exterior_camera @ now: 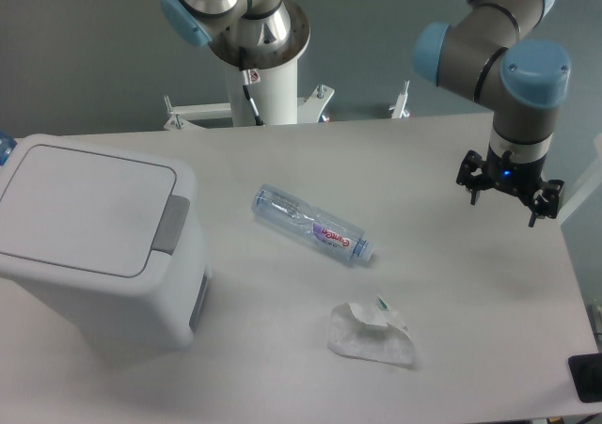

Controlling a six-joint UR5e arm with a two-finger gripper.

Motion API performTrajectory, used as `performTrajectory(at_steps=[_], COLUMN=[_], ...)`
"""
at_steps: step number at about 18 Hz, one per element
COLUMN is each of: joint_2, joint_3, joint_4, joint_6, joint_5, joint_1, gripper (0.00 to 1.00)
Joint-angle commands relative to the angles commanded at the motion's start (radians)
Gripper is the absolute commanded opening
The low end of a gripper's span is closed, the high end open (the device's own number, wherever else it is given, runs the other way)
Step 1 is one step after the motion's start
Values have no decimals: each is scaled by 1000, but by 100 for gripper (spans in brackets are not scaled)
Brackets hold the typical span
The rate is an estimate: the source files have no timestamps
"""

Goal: Open the trash can
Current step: 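Move the open gripper from its start pose toward the trash can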

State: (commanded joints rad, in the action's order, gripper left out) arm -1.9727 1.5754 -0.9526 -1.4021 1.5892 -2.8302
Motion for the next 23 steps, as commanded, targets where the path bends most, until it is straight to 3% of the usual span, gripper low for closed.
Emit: performTrajectory(at_steps=[11,14,19,23], joint_2=[-2,0,14,26], joint_3=[9,55,71,78], joint_4=[2,73,89,92], joint_6=[0,3,168,183], joint_5=[-14,-24,-95,-178], joint_1=[6,2,6,9], gripper=[100,100,100,100])
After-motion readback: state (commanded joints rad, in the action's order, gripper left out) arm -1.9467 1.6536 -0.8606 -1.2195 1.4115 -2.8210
